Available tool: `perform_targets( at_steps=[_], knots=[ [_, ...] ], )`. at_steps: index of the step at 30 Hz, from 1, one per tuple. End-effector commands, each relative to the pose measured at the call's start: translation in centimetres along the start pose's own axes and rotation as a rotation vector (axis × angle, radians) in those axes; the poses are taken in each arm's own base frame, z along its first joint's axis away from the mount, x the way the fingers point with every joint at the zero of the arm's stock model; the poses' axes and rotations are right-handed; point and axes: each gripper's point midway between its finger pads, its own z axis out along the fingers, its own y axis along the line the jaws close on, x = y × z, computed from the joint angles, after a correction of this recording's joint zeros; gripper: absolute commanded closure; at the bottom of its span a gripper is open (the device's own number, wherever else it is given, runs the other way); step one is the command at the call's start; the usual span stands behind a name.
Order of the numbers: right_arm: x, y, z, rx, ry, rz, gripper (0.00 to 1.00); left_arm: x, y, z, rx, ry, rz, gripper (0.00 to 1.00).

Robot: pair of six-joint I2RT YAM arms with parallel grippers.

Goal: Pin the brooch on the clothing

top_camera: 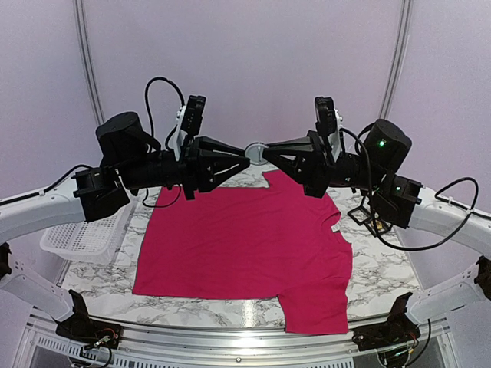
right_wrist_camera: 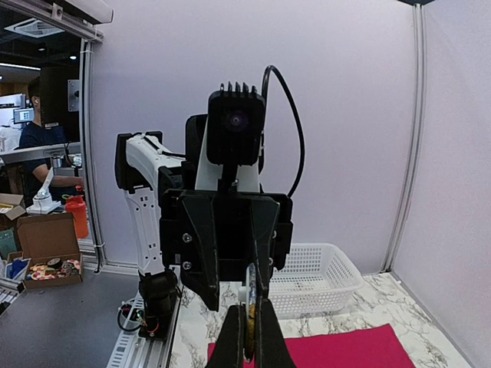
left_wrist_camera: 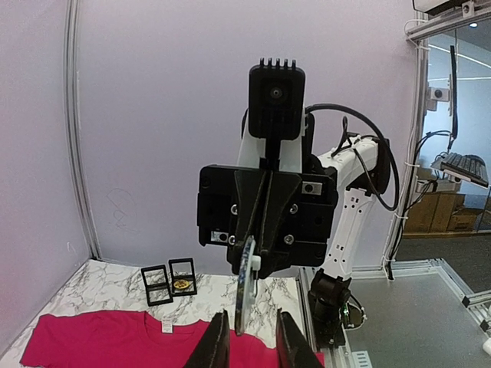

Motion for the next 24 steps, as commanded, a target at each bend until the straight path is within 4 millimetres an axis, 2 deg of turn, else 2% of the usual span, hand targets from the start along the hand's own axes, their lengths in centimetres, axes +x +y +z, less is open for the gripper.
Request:
perform_targets(
  at_steps=[1, 7, 12, 16, 19, 23, 24],
  knots=[
    [-2.3, 0.4, -0.3, -0.011, -0.044, -0.035, 1.0, -1.5, -0.6, 0.4, 0.03, -0.029, 0.006, 0.79],
    [-2.0, 0.4, -0.2, -0.01, -0.033, -0.03, 1.0, -1.6, -0.5, 0.5, 0.03, -0.03, 0.004, 1.0],
    [-1.7, 0.0, -0.3, 0.014, -0.027, -0.022, 1.0, -1.6, -0.6, 0.3, 0.027, -0.031, 0.013, 1.0],
    [-2.0, -0.2, -0.6, 0.03, -0.036, 0.006, 0.69, -1.5, -0.4, 0.2, 0.002, -0.033, 0.039, 1.0],
    [-2.0, -0.2, -0.8, 0.028, -0.047, 0.026, 0.58, -1.3, -0.4, 0.2, 0.0, -0.029, 0.05, 1.0],
    [-1.3, -0.2, -0.6, 0.02, -0.048, 0.069, 0.52, -1.1, -0.6, 0.2, -0.001, -0.027, 0.063, 1.0],
    [-1.1, -0.3, -0.4, 0.02, -0.044, 0.077, 0.45, -1.1, -0.7, 0.2, -0.001, -0.028, 0.065, 1.0]
  ],
)
